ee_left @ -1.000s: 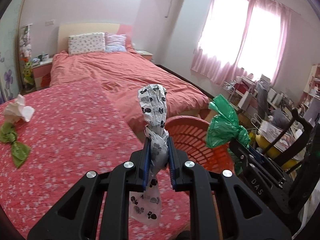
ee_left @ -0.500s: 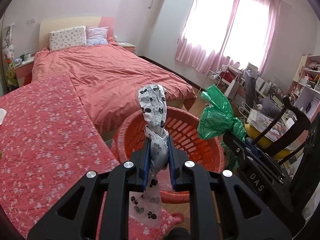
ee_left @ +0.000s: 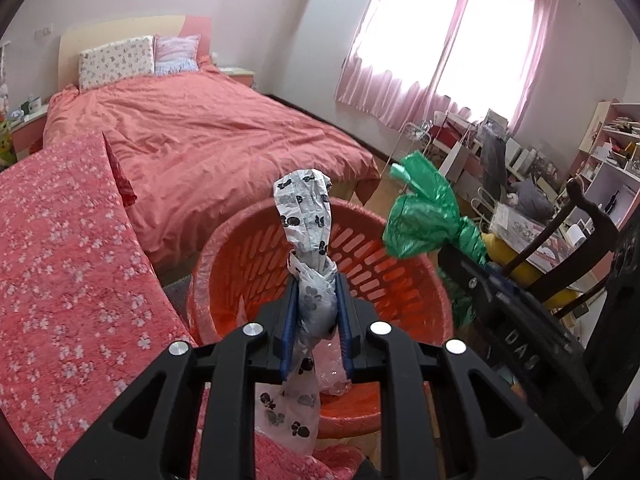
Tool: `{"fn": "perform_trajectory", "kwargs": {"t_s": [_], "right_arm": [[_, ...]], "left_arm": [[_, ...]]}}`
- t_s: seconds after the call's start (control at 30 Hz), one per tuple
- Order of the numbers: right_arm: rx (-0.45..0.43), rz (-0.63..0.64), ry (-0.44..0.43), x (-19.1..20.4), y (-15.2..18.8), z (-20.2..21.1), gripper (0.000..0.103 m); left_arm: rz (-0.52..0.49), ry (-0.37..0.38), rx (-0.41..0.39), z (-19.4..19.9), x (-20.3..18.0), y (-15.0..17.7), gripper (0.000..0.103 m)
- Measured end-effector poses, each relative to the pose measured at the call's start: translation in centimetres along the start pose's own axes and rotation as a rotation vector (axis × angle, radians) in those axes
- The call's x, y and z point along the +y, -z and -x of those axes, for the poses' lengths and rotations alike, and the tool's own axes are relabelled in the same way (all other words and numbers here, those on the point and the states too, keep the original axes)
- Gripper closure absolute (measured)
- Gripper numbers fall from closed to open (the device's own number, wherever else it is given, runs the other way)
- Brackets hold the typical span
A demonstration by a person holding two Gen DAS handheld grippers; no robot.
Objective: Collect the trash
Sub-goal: 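Carry both bags over the basket and open both tools to drop them, then grasp the lime-green paw-print bag with the left tool while the right tool grasps the white bag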
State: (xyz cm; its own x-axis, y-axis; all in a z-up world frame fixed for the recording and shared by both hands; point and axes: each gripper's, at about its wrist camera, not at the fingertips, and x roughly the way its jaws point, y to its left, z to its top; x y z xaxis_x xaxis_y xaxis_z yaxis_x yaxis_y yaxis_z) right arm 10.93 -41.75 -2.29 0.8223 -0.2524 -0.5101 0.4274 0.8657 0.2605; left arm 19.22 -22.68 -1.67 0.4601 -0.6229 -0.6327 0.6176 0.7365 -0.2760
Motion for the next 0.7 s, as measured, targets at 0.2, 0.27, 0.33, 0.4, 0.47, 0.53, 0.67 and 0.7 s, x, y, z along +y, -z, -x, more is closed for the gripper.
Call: {"fn": "perform_trajectory", "kwargs": {"t_s": [0.2, 0.27, 0.33, 0.4, 0.47, 0.53, 0.67, 0.7], "right_arm": [[0.023, -0.013, -0.006, -0.2, 0.4, -1.3, 0.062], [0.030, -0.007, -0.002, -0.1, 0.7, -1.5, 0.058], [0.030, 0.002, 0.005, 0.2, 0.8, -1.6, 0.051], [0.029, 0.016, 0.012, 0.3, 0.8, -1.6, 0.046], [0.031, 0.031, 0.015, 0.9, 0.9, -1.6, 0.044], [0.037, 0.043, 0.010, 1.3, 1.0, -1.7, 0.044], [0.049, 0.071, -0.014, 3.0, 1.3, -1.9, 0.043], [0.052, 0.077, -0.022, 3.4, 1.4, -1.9, 0.043]], "left_arm": [[0.031, -0.032, 0.036, -0.8, 1.4, 0.6, 0.056], [0.041, -0.052, 0.044, -0.6, 1.9, 0.8, 0.055], [0.053, -0.081, 0.049, -0.2, 2.8, 1.1, 0.055], [0.064, -0.111, 0.045, 0.4, 3.7, 1.3, 0.054], [0.083, -0.159, 0.038, 1.4, 5.3, 1.5, 0.051], [0.107, -0.220, 0.030, 2.6, 7.1, 1.9, 0.049], [0.170, -0.354, 0.011, 5.7, 11.8, 2.6, 0.049], [0.183, -0.387, 0.004, 6.5, 12.9, 2.8, 0.049]]}}
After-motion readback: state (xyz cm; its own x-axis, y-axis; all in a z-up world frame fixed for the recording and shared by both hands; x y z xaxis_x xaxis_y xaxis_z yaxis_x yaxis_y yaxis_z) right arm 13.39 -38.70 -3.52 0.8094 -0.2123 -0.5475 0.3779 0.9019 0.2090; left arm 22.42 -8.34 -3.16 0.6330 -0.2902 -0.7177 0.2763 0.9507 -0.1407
